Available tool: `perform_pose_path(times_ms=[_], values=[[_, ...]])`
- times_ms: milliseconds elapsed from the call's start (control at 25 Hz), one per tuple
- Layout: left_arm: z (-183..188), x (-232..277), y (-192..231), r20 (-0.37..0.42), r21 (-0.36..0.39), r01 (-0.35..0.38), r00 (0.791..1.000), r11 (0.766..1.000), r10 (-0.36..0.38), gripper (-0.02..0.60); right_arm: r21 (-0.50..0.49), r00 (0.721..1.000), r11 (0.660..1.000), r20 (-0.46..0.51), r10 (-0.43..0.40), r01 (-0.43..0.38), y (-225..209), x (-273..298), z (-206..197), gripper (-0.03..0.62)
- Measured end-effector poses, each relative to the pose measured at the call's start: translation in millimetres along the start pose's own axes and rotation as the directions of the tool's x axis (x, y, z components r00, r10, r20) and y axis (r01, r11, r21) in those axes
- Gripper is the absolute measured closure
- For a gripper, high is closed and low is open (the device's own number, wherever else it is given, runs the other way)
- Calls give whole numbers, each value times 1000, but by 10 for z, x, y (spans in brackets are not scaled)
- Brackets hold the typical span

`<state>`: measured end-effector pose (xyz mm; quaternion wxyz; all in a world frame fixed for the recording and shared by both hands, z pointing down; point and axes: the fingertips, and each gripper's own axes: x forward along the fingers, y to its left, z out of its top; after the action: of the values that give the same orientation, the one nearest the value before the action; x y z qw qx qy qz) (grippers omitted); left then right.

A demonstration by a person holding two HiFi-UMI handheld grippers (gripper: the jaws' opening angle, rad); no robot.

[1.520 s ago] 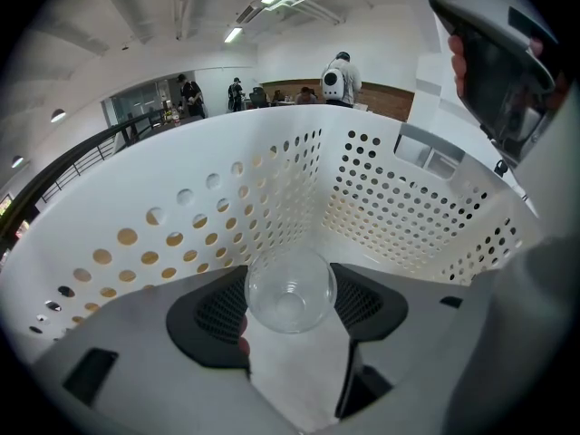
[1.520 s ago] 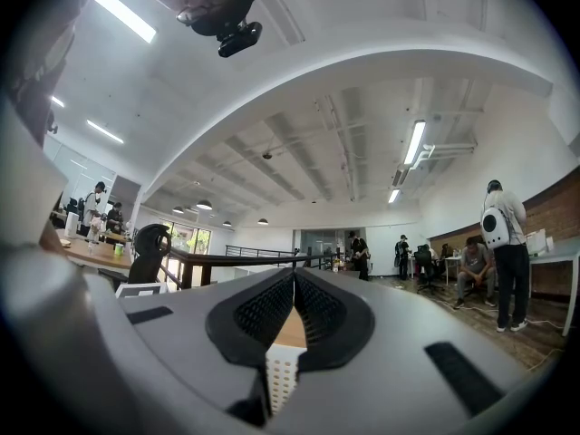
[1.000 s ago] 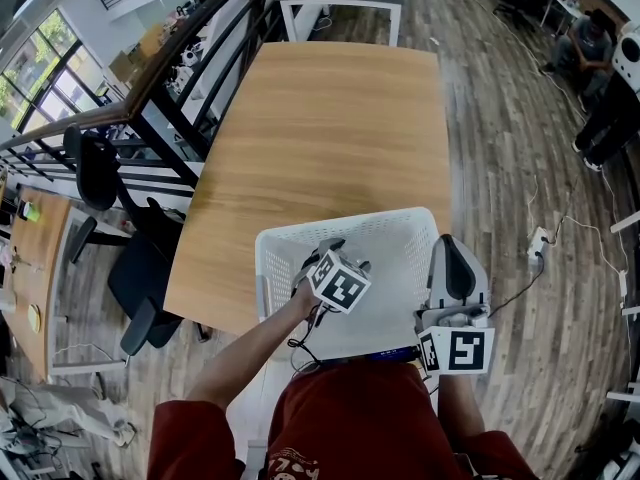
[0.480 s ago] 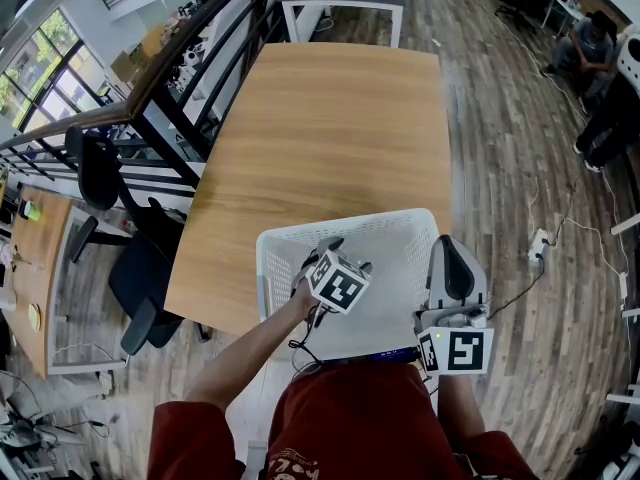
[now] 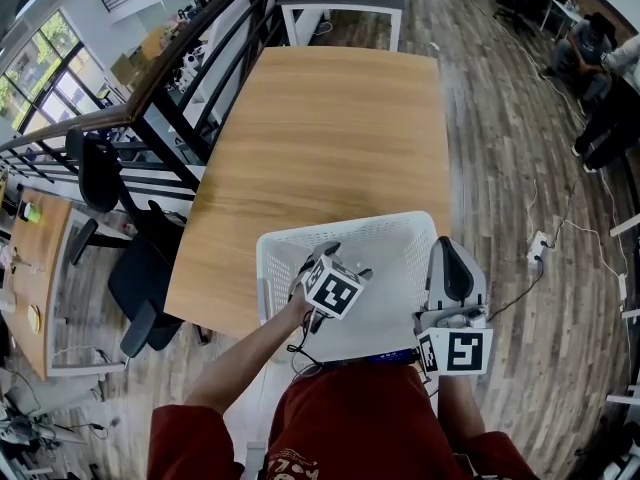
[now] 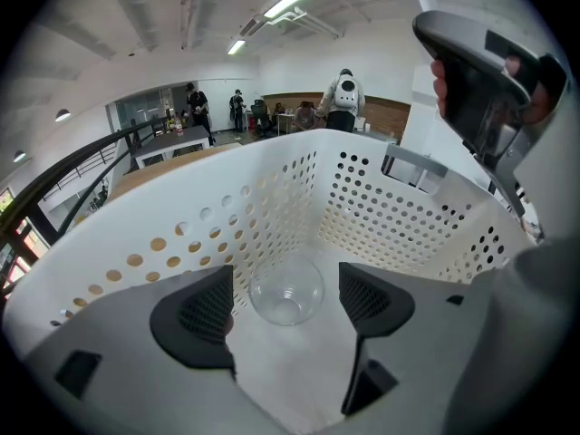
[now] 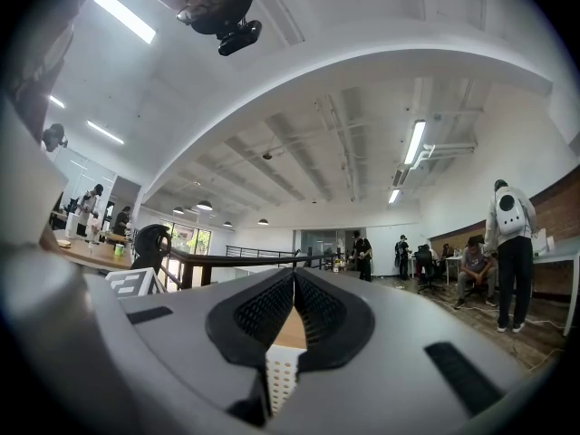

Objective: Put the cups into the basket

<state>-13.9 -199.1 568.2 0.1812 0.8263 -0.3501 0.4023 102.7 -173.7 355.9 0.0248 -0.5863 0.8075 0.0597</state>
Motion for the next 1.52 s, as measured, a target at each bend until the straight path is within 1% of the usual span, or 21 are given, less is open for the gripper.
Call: perform_pose_path(times_ms=[120,240,320,400,480,640,720,880,960,1080,1200,1280,1520], values=[[59,-88,48,36,-15,-13,999,1000,13,232,-4,1000,1000,4,0,0,1,12,22,582],[160,-203,45,78,-36,-8,997,999,11,232,-10,1000,1000,6,3,-3,-14,25,65,582],[225,-279,46,109,-31,-19,994,999,23,232,-16,1000,1000,7,7,-6,-12,41,92,582],[290,-362,72,149,-26,-45,988,999,48,232,-21,1000,1000,9,11,-10,0,53,112,582],[350,-439,97,189,-36,-57,980,998,63,232,-24,1000,1000,11,12,-12,10,59,122,582],[427,-574,120,250,-83,-48,966,995,67,233,-30,1000,999,12,17,-17,26,70,130,582],[476,-651,134,288,-104,-48,954,993,76,232,-34,1000,999,13,20,-19,27,79,137,582],[557,-849,155,369,-139,-46,925,989,95,233,-30,1000,999,12,20,-19,31,89,132,582],[614,-990,174,427,-157,-48,897,986,112,233,-29,1000,999,17,24,-24,49,104,140,582],[720,-1225,175,509,-184,-59,848,981,147,233,-30,999,999,25,36,-35,84,124,176,582],[775,-1374,157,557,-207,-70,811,976,177,233,-32,999,998,28,46,-46,120,137,189,582],[787,-1433,154,576,-220,-75,795,973,192,233,-33,998,998,28,52,-51,140,141,183,582],[811,-1524,181,605,-252,-81,764,964,222,235,-36,998,997,13,65,-64,181,154,162,582]])
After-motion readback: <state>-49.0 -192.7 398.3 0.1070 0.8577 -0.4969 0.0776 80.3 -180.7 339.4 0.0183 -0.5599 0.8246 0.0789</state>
